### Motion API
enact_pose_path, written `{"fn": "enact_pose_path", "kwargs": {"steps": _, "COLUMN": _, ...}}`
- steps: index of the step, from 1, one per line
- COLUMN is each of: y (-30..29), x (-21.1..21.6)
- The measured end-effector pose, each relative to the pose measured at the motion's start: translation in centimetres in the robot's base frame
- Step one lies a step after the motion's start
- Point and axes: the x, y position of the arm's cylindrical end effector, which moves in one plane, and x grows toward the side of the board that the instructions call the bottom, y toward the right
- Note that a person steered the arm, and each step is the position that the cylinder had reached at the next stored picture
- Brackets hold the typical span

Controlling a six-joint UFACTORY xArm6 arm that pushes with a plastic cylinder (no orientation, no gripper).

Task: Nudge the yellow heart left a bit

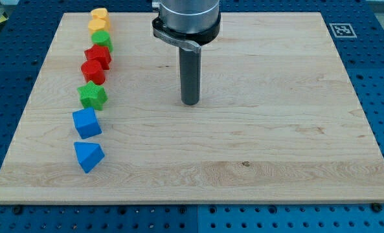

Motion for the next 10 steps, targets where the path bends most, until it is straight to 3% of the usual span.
{"fn": "enact_pose_path", "kwargs": {"steps": 1, "y": 0.0, "x": 0.0}}
{"fn": "enact_pose_path", "kwargs": {"steps": 2, "y": 0.0, "x": -3.3}}
{"fn": "enact_pose_path", "kwargs": {"steps": 4, "y": -0.6, "x": -15.3}}
{"fn": "enact_pose_path", "kwargs": {"steps": 6, "y": -2.2, "x": -18.3}}
{"fn": "enact_pose_path", "kwargs": {"steps": 7, "y": -5.9, "x": -22.7}}
{"fn": "enact_pose_path", "kwargs": {"steps": 10, "y": -9.5, "x": -25.4}}
